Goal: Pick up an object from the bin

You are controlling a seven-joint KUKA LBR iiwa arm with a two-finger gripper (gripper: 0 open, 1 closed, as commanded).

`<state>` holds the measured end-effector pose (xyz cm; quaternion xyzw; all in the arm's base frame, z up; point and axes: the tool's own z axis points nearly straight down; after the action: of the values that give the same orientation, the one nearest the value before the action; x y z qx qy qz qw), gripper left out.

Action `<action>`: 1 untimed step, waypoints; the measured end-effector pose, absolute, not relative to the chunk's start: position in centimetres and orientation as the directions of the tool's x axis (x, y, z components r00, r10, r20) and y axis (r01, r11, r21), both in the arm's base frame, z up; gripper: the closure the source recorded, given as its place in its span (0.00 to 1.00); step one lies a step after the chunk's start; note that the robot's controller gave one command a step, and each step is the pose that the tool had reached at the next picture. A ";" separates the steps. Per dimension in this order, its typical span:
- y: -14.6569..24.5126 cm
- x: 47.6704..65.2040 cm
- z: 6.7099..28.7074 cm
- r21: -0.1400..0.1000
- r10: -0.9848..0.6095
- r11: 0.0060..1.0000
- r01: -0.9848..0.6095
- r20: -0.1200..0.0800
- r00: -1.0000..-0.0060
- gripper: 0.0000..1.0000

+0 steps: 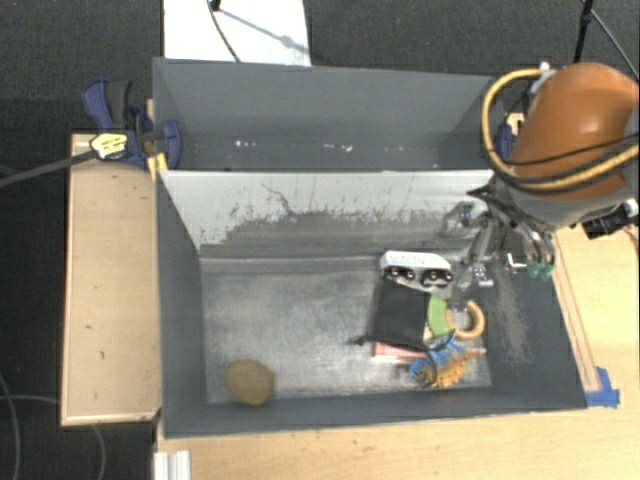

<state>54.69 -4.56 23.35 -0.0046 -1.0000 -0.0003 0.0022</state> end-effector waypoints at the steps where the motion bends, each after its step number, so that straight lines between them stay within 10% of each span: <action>1: -4.5 54.8 23.8 0.000 0.007 1.000 0.007 -0.004 -1.000 1.00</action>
Offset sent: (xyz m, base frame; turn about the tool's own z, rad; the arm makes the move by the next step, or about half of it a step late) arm 0.0000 0.0000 0.0000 0.0000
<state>54.85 -4.54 23.76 -0.0033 -1.0000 0.0001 -0.0019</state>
